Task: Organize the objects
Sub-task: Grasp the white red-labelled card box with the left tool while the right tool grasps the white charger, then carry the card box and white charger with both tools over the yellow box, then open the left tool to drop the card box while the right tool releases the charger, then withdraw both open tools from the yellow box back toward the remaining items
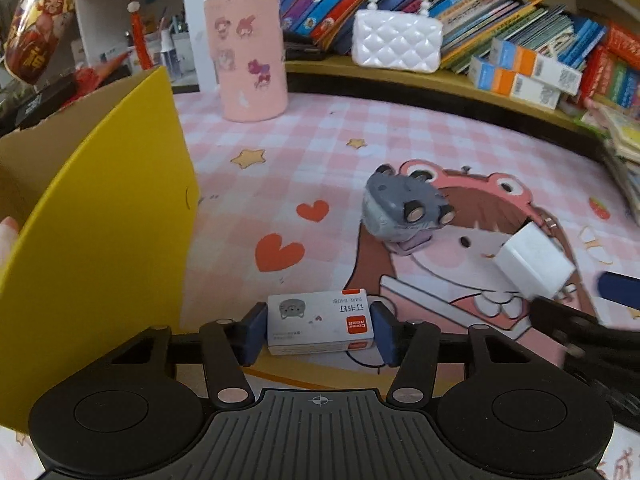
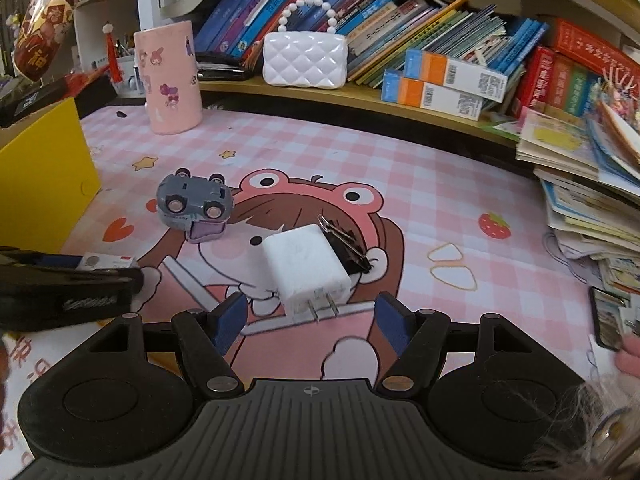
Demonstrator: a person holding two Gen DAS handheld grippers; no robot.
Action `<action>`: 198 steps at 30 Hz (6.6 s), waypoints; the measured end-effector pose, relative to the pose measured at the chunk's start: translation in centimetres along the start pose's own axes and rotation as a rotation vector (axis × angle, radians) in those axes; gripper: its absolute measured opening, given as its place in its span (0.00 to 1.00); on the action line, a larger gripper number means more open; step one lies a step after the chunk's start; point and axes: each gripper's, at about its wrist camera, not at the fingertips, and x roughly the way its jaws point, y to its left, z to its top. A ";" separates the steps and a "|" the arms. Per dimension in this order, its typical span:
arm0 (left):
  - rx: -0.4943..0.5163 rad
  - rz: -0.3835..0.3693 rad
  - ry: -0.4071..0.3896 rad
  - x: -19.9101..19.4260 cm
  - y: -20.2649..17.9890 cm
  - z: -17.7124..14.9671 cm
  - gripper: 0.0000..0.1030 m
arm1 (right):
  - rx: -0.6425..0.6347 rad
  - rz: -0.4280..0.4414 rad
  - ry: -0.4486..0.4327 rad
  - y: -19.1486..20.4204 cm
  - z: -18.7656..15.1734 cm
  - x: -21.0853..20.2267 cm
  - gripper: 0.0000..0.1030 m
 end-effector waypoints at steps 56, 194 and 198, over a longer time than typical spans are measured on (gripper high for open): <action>-0.024 -0.051 -0.128 -20.6 20.7 -16.9 0.52 | 0.049 0.212 0.155 23.6 -10.8 -15.1 0.59; 0.231 -0.246 -0.192 -19.0 12.8 -14.8 0.93 | 0.247 -0.360 -0.038 17.8 -14.0 -21.1 0.71; 0.218 -0.253 -0.181 -18.2 11.4 -13.9 0.93 | 0.235 -0.360 -0.021 16.2 -13.6 -20.3 0.71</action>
